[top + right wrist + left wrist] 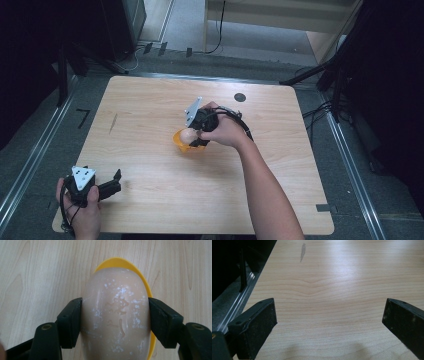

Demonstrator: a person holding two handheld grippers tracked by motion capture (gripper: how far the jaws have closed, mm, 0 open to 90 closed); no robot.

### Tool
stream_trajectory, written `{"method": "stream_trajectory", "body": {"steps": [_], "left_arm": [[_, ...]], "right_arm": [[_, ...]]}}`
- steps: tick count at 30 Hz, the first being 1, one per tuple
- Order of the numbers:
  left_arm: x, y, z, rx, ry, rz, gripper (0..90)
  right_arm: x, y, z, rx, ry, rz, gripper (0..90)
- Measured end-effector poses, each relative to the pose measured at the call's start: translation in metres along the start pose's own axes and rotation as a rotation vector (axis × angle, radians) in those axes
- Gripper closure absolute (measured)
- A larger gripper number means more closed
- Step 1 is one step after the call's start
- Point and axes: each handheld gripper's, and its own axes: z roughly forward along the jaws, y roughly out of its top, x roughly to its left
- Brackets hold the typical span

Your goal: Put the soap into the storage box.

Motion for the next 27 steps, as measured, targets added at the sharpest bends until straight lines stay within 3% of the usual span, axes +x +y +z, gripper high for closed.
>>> {"method": "stream_trajectory", "body": {"steps": [8, 13, 25, 27], "left_arm": [[0.000, 0.000, 0.000, -0.003, 0.000, -0.001, 0.0], [0.000, 0.000, 0.000, -0.005, -0.003, -0.004, 0.0], [0.000, 0.000, 0.000, -0.002, 0.002, 0.002, 0.0], [0.000, 0.000, 0.000, -0.001, 0.002, 0.003, 0.0]], "right_arm": [[-0.005, 0.003, 0.006, 0.019, 0.009, 0.005, 33.4], [-0.008, 0.003, 0.009, 0.003, 0.030, 0.016, 30.7], [-0.005, -0.006, -0.010, -0.059, -0.007, 0.087, 28.3], [-0.001, -0.011, -0.012, -0.060, -0.050, 0.109, 25.9]]}}
